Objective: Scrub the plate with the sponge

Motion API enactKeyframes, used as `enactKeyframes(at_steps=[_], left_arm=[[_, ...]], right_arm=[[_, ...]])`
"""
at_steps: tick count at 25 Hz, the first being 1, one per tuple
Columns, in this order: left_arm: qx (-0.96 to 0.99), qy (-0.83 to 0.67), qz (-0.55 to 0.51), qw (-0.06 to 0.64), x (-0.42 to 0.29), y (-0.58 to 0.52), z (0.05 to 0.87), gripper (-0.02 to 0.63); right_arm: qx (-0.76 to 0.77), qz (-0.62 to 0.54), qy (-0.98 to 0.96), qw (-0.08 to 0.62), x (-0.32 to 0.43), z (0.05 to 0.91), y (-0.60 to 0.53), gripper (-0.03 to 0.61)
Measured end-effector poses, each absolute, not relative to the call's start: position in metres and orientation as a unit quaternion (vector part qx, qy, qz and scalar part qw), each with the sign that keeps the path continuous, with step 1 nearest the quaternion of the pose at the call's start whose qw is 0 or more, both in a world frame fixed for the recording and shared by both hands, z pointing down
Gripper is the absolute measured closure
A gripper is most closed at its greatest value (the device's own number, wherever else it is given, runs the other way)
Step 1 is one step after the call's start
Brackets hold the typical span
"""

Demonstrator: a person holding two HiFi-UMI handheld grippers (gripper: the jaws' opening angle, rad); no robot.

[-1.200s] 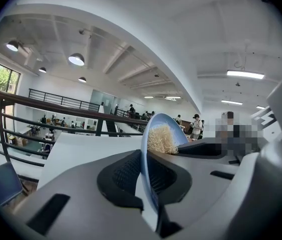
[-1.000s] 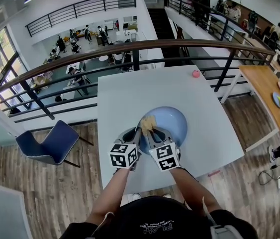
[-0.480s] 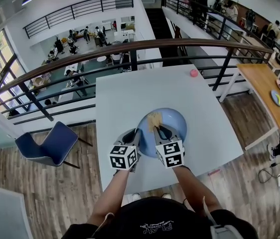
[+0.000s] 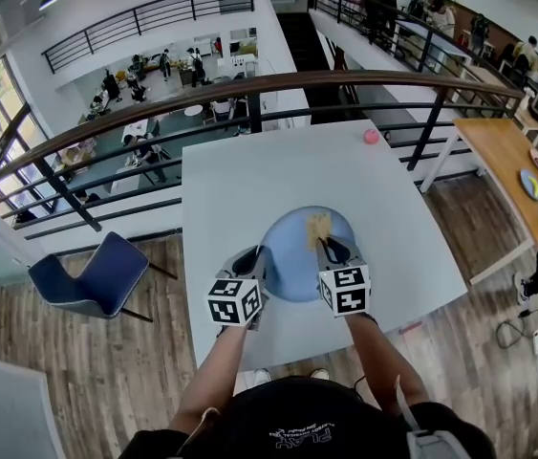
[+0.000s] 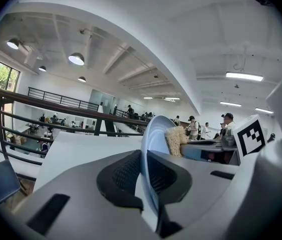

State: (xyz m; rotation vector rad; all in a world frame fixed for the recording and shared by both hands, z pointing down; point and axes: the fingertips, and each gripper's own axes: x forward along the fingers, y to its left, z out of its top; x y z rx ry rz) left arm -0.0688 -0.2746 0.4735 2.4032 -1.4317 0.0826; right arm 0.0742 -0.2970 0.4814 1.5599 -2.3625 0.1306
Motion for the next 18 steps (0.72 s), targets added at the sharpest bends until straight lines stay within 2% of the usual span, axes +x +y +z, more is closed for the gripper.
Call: enactKeyframes(at_steps=[18], left_arm=[[0.835, -0.515, 0.023, 0.192, -0.083, -0.278, 0.479, 0.584]], right_arm=[[0.562, 0.087, -0.806, 0.166, 0.099, 0.512, -0.28, 0.534]])
